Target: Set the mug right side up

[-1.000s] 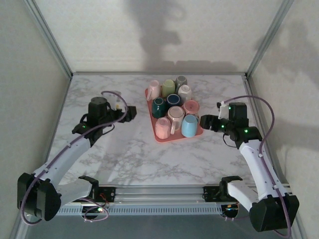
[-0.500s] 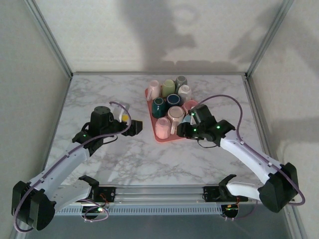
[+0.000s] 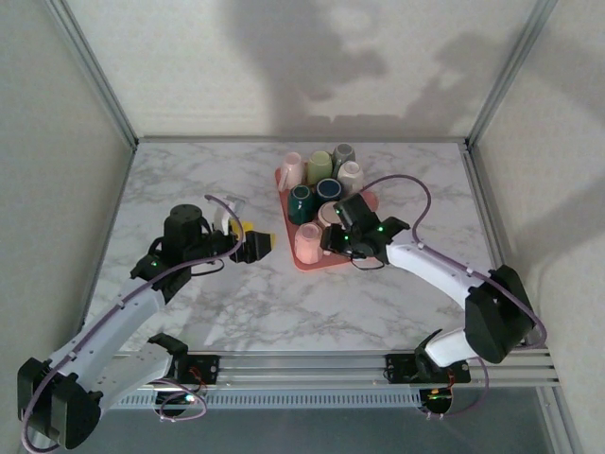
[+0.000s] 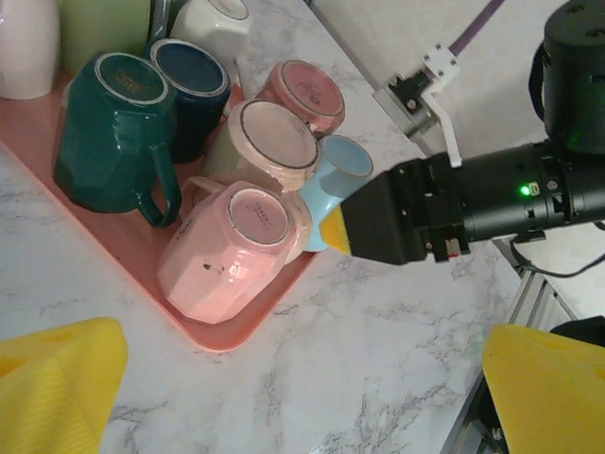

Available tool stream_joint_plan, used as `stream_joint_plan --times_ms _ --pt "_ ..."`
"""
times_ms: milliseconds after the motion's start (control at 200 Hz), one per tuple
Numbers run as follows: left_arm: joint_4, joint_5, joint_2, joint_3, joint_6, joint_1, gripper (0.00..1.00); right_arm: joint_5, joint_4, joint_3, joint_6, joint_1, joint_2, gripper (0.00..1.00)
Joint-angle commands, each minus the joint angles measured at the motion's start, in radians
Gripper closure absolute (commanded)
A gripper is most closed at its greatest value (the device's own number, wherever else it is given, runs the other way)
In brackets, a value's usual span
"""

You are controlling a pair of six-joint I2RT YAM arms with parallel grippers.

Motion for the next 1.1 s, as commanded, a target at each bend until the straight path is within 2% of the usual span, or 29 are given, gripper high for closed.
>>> stream_joint_plan --times_ms 0,190,381,666,691,831,951,1092 --pt "0.043 0.038 0.004 -0.019 -0.017 -0.005 0.04 0.052 0.013 0.046 0.051 0.011 0.034 0.56" --pt "0.062 0.039 0.011 -0.025 -0.009 -0.003 0.04 0.104 -0.006 0.075 0.076 0.017 0.086 0.58" --pt "0.059 0.032 0.016 -0.027 -0.002 -0.003 0.04 0.102 -0.022 0.113 0.055 0.023 0.150 0.60" --pt "0.065 0.029 0.011 -0.038 -0.005 -0.003 0.04 0.232 -0.133 0.191 0.028 0.047 0.219 0.63" --pt "0.066 0.028 0.012 -0.039 -0.005 -0.003 0.04 0.241 -0.142 0.197 0.023 0.075 0.225 0.63" --pt "0.073 0.028 0.016 -0.038 -0.006 -0.003 0.04 0.304 -0.203 0.241 0.011 0.096 0.264 0.64" --pt "0.072 0.029 0.019 -0.037 -0.006 -0.003 0.04 0.326 -0.222 0.249 0.017 0.102 0.285 0.65" --pt "0.074 0.028 0.016 -0.040 -0.009 -0.003 0.04 0.342 -0.237 0.252 0.042 0.103 0.311 0.70"
